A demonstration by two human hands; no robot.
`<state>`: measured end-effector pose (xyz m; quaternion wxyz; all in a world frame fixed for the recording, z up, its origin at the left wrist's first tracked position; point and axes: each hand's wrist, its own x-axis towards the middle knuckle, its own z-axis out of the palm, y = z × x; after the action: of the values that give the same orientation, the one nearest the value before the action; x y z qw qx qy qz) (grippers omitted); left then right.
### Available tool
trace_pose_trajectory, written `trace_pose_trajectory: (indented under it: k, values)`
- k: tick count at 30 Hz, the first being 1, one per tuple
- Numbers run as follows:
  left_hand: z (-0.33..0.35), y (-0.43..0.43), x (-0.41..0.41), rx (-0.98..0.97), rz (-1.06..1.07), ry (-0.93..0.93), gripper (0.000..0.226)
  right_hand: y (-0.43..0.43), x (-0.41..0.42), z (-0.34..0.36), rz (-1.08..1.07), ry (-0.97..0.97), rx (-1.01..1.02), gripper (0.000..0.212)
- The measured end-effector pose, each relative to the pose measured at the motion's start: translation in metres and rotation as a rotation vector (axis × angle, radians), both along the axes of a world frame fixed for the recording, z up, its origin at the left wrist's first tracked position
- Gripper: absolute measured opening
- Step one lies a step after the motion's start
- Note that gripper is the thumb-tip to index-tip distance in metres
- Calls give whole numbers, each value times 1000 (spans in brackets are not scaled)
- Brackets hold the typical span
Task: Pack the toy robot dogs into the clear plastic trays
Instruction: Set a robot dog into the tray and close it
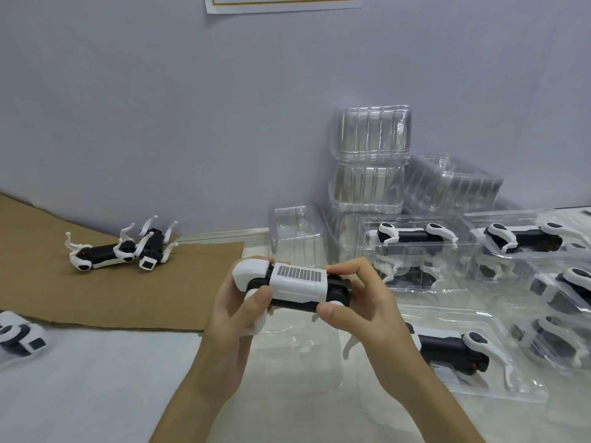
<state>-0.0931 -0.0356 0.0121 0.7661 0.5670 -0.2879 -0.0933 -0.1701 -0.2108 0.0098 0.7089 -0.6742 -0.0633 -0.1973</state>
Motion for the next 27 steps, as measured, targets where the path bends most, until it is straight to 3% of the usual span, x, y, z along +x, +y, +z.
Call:
trace_pose_trajectory:
  k: [4,8,13,19,24,27]
  values:
    - [4,0,-1,-7,-24,-196,54,1,-1,-3,-95,-34,-244,50]
    - [11,-2,-8,64,1,-381,56,0,3,-6,-360,-224,-666,48]
    - [18,-6,-21,228,110,-693,49,-1,7,-14,-468,-300,-679,50]
    - [24,-6,-27,194,35,-629,21,-3,9,-21,-339,-278,-633,71]
    - [24,-7,-25,158,123,-544,15,2,7,-20,-245,-295,-713,63]
    - [22,-2,-18,62,156,-398,18,4,4,-18,-363,-319,-725,59]
